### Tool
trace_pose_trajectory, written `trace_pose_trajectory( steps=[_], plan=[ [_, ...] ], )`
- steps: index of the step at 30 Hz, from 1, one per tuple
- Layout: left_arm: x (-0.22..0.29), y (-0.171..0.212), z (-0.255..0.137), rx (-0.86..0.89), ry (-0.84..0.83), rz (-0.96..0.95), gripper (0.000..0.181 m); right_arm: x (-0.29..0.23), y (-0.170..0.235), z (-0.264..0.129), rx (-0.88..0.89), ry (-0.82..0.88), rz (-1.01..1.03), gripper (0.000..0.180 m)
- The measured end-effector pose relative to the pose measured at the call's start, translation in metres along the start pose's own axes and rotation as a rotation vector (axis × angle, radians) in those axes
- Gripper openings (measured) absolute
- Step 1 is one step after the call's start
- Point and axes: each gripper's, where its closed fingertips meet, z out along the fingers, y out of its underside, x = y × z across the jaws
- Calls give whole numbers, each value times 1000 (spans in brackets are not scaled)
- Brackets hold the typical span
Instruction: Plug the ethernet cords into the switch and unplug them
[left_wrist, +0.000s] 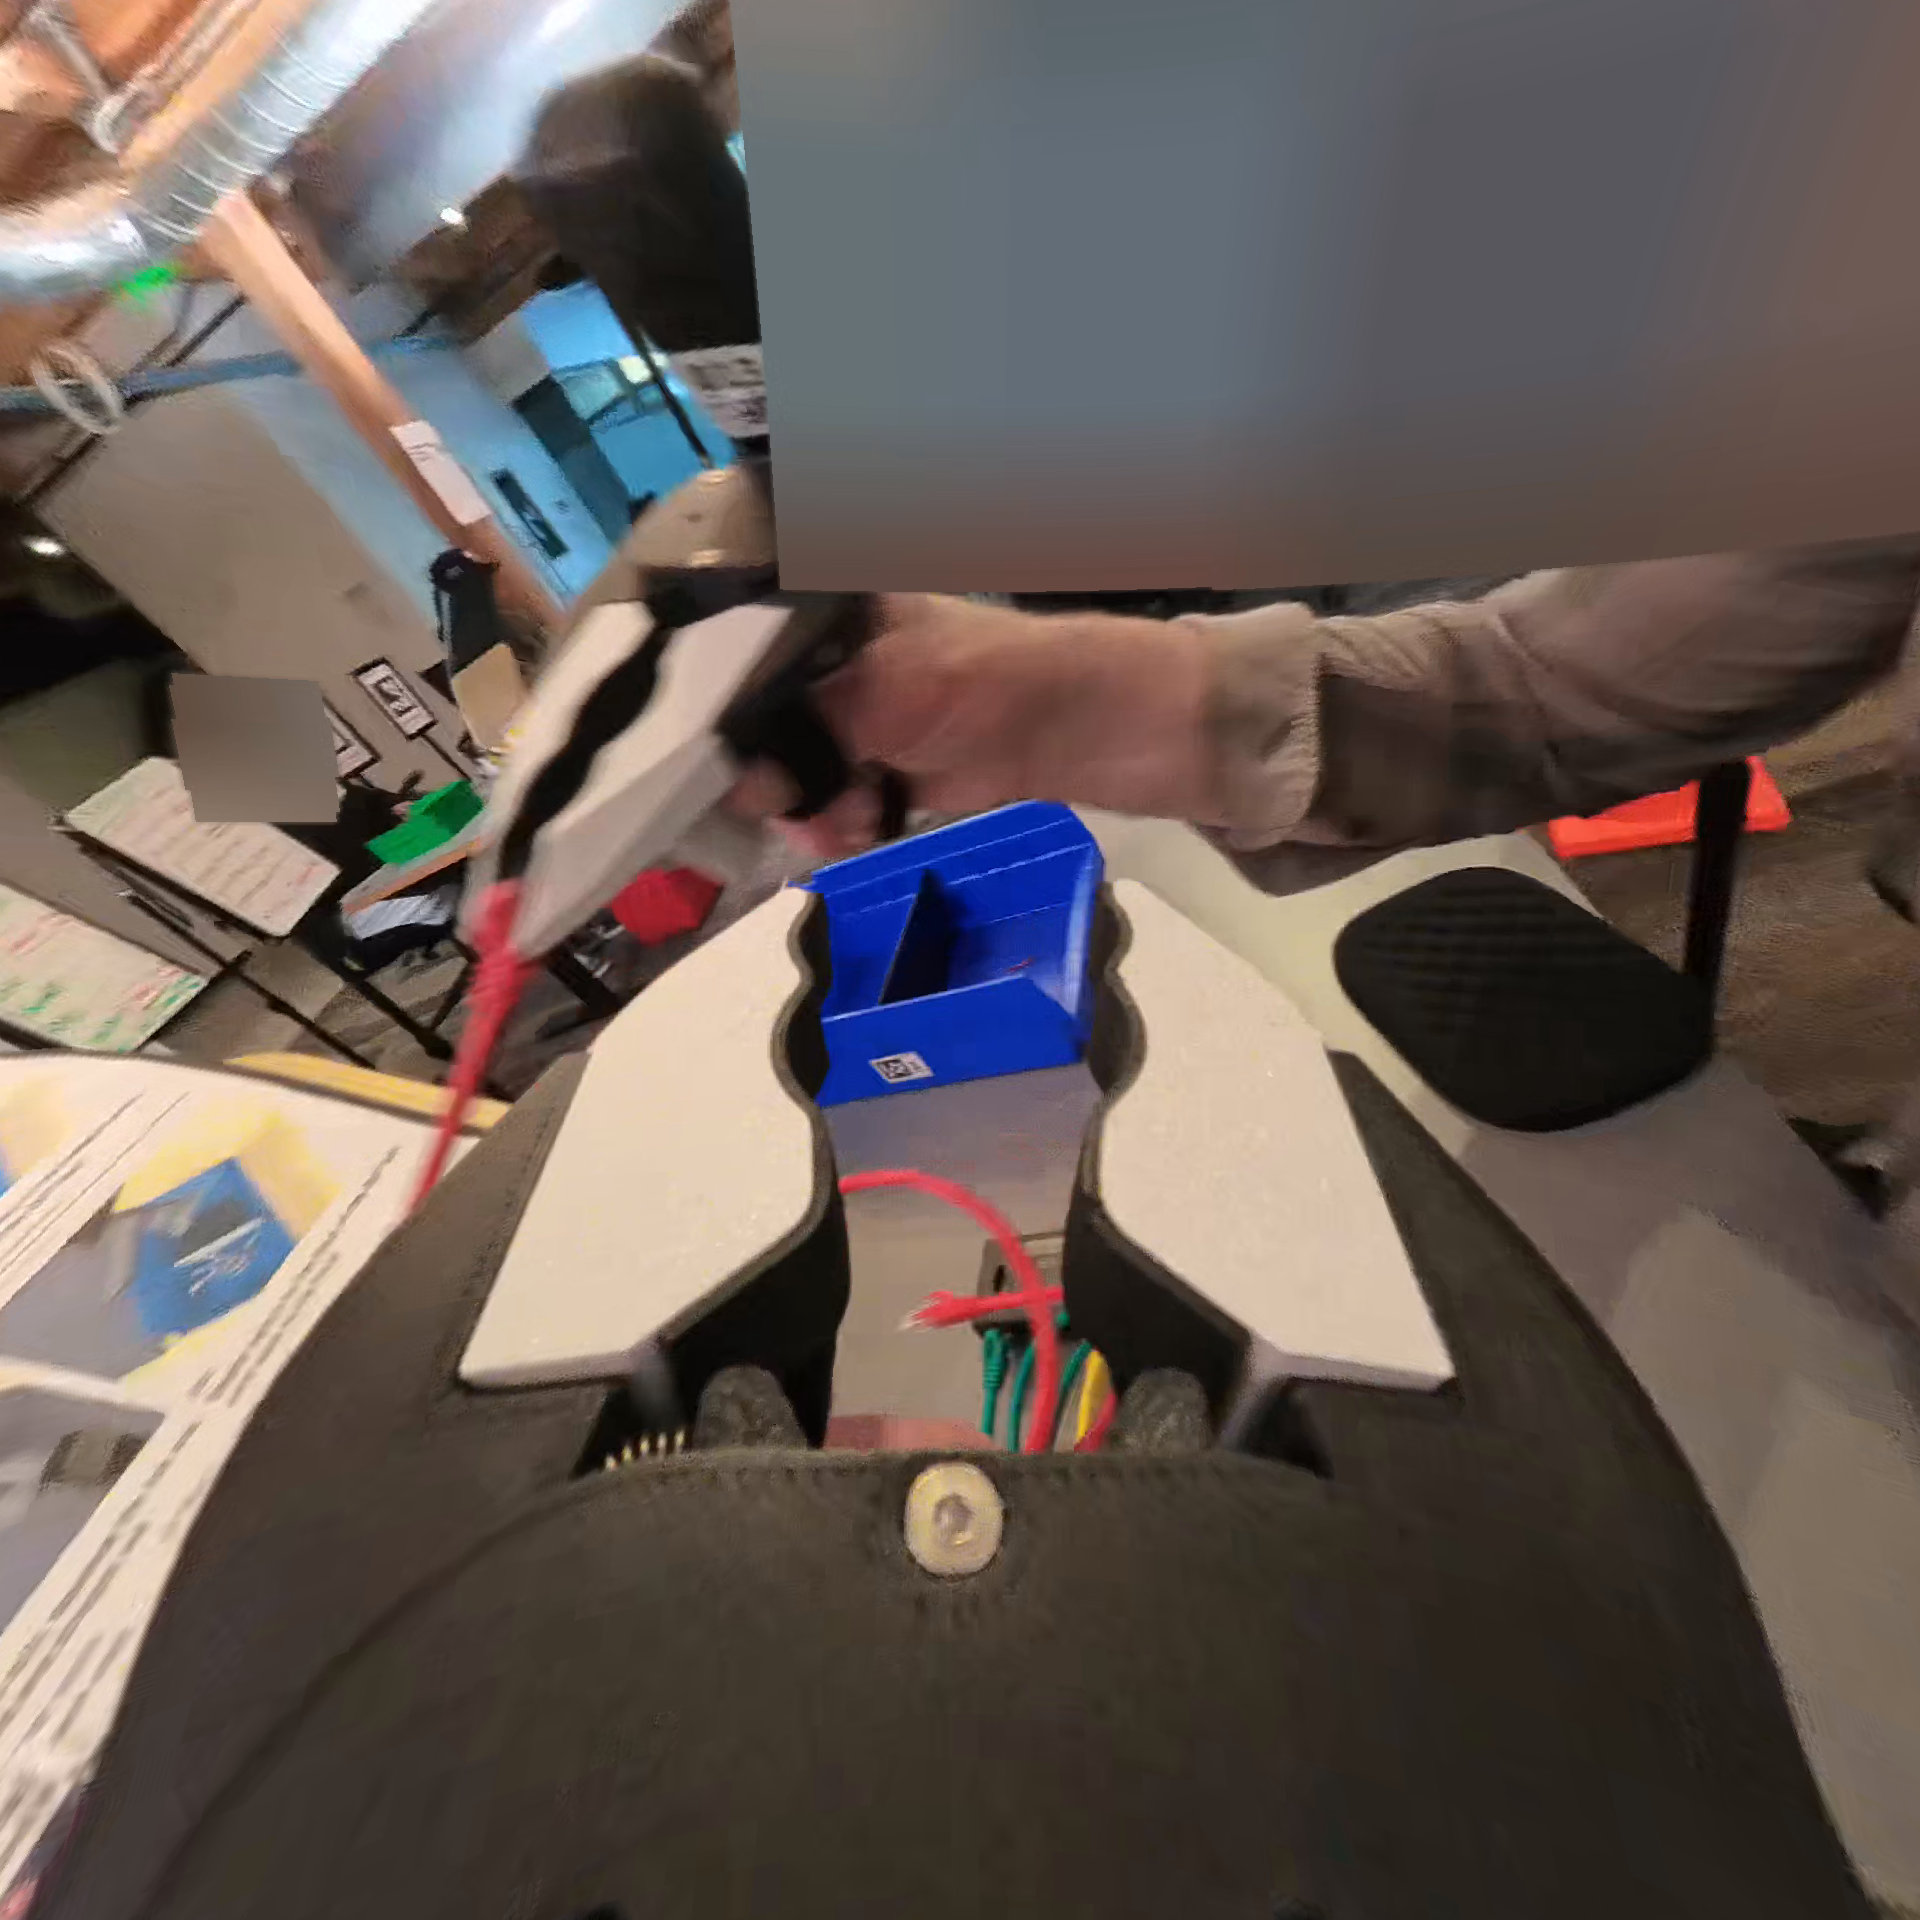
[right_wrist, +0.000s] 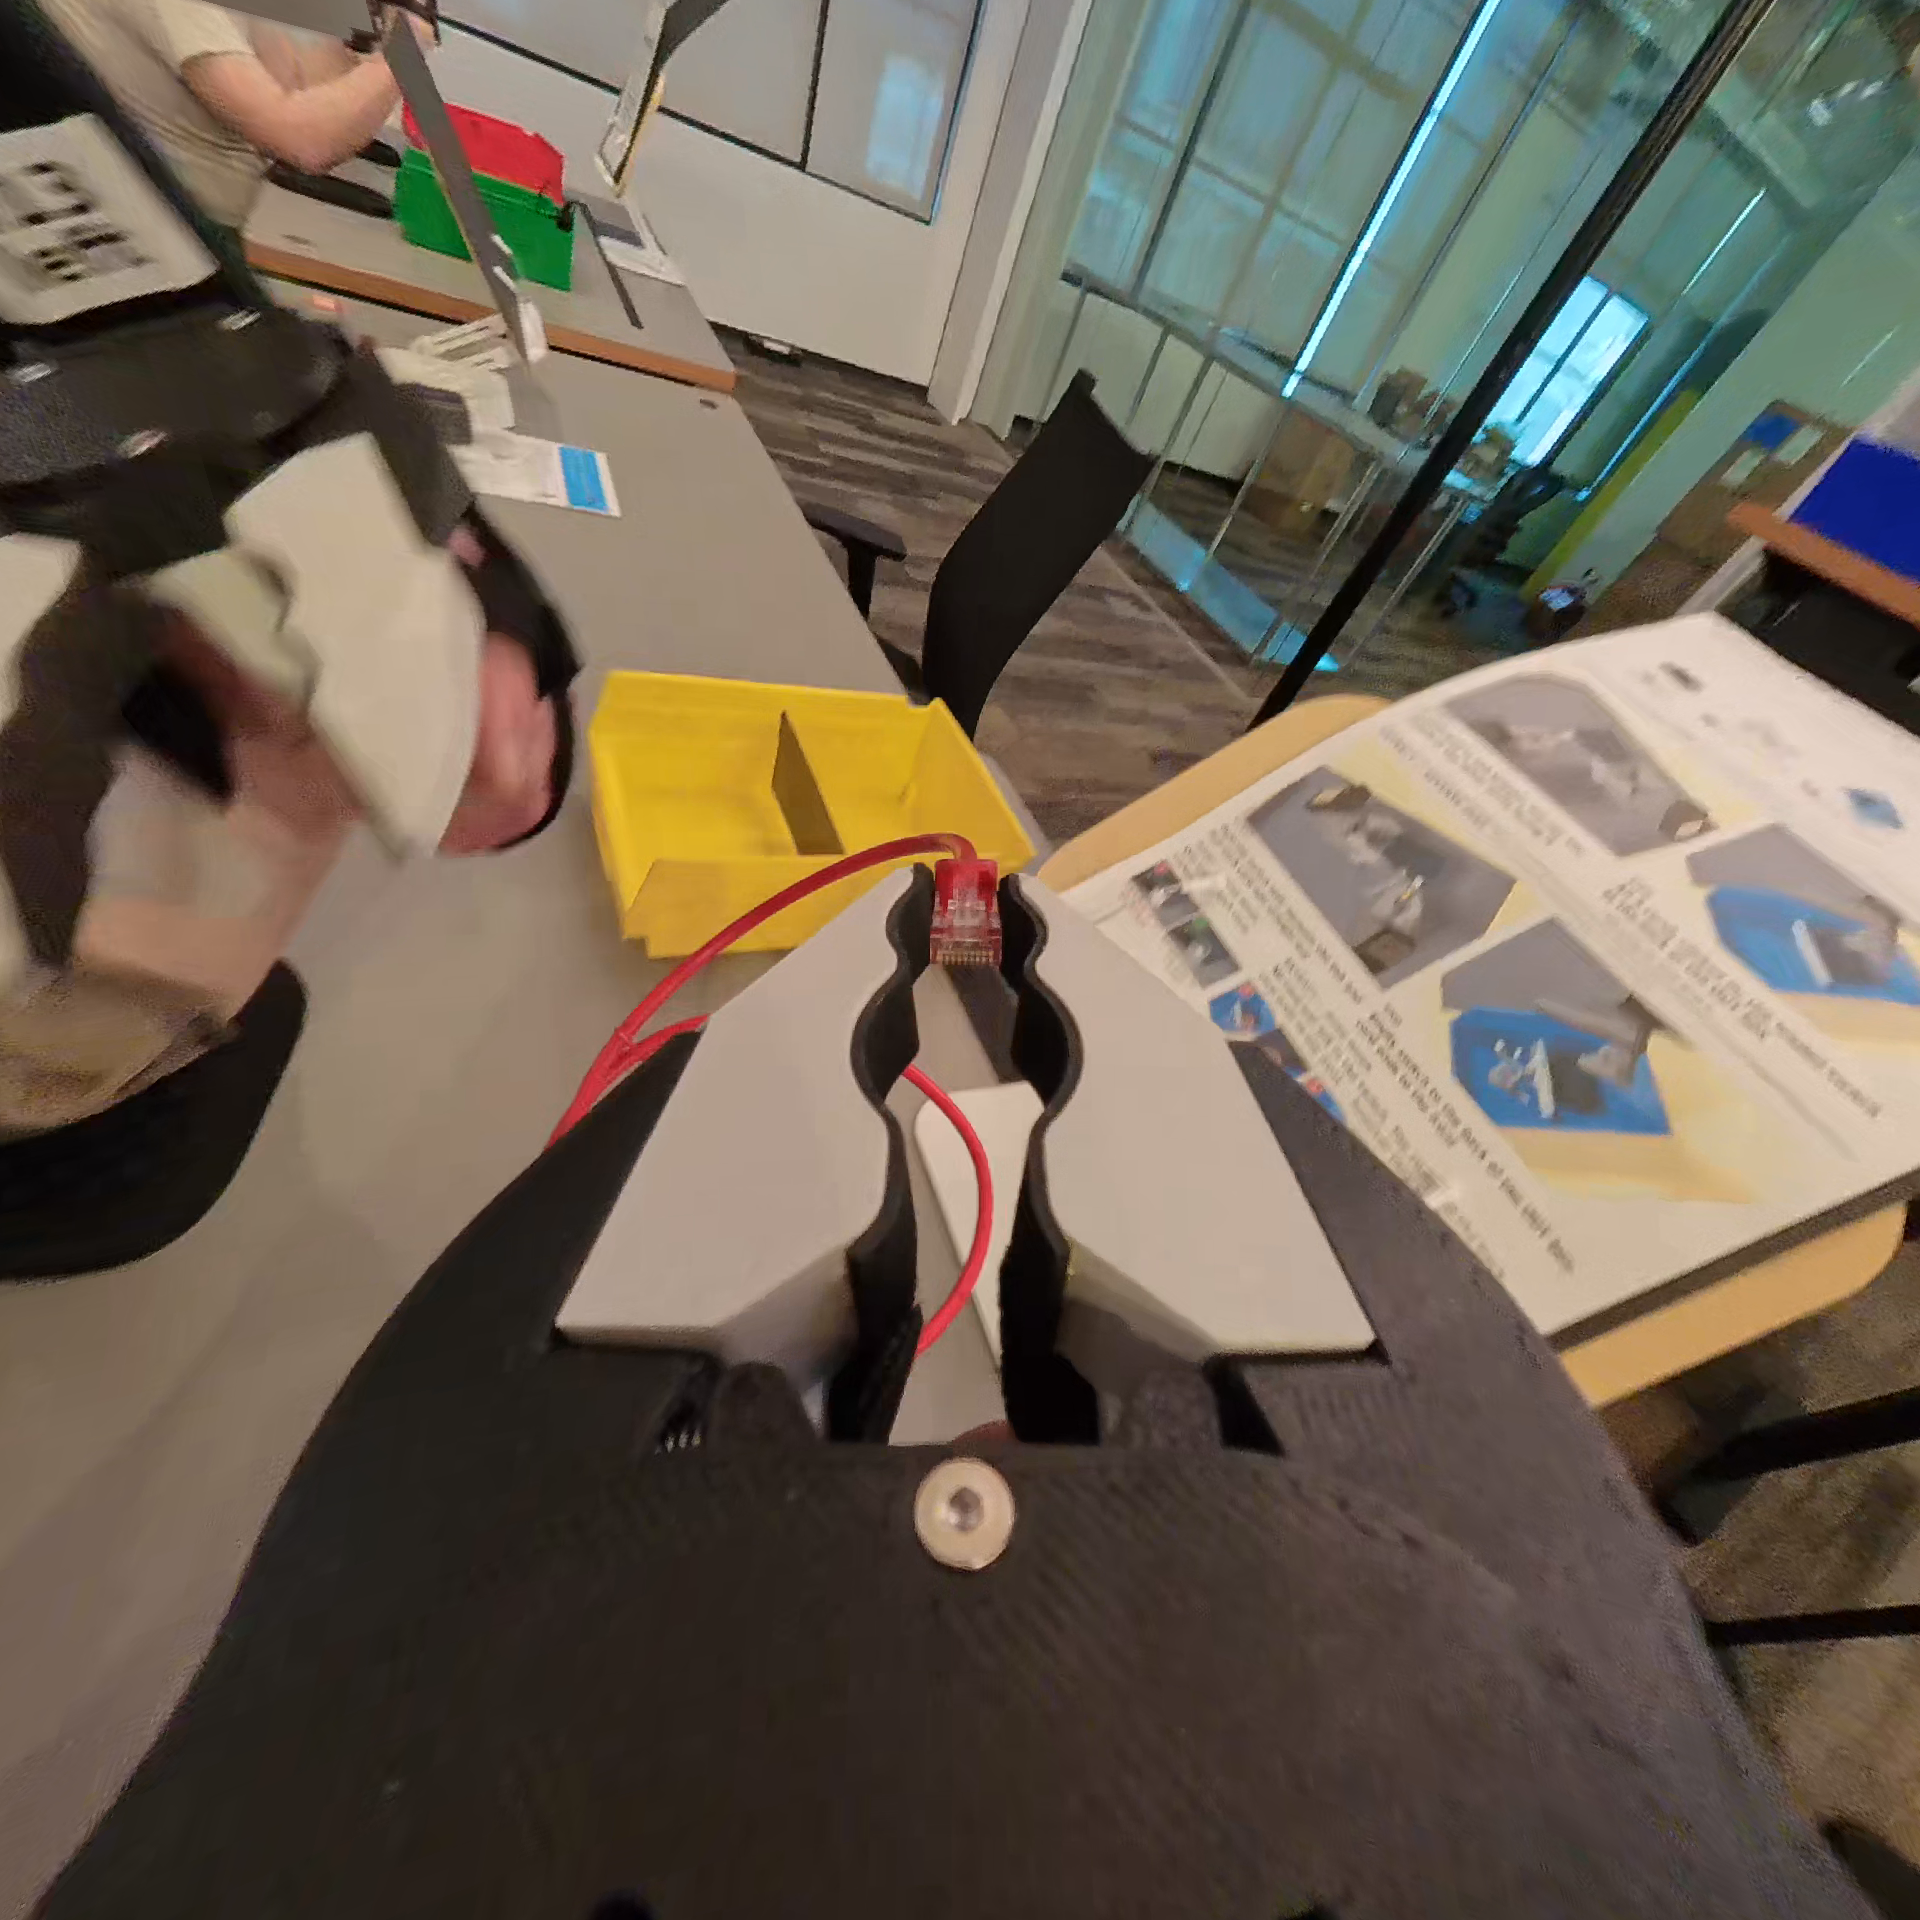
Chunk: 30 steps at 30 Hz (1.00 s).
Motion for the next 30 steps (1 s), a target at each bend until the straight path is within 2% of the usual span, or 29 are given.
trace_pose_trajectory(
  steps=[3,6,8,10,12,14,17,19,23,26,28,30],
  plan=[
    [2,13,29,-84,-6,-58,54,1,-27,21,37,17,-32,10],
    [-31,31,52,-49,-103,-288,65,4,-56,22,97,76,-65,11],
    [-63,36,46,76,-195,-489,76,5,-66,12,139,96,-51,11],
    [-85,28,31,264,-219,-625,90,3,-63,-1,155,110,-52,11],
    [-106,20,7,493,-227,-769,91,-3,-55,-13,182,97,-32,11],
    [-122,25,-10,624,-224,-879,91,-10,-42,-22,197,86,-13,11],
    [-138,41,-24,745,-233,-1006,86,-17,-17,-30,192,102,20,10],
    [-143,49,-27,775,-245,-1044,75,-16,-3,-37,190,125,46,10],
    [-161,74,-54,853,-444,-1056,46,-10,15,-59,237,147,112,11],
    [-169,88,-66,859,-513,-1070,42,-16,27,-71,224,126,116,10],
    [-171,91,-73,871,-514,-1055,30,-23,32,-80,229,109,100,10],
    [-170,92,-67,847,-477,-1069,35,-27,38,-83,207,105,84,10]
  ],
)
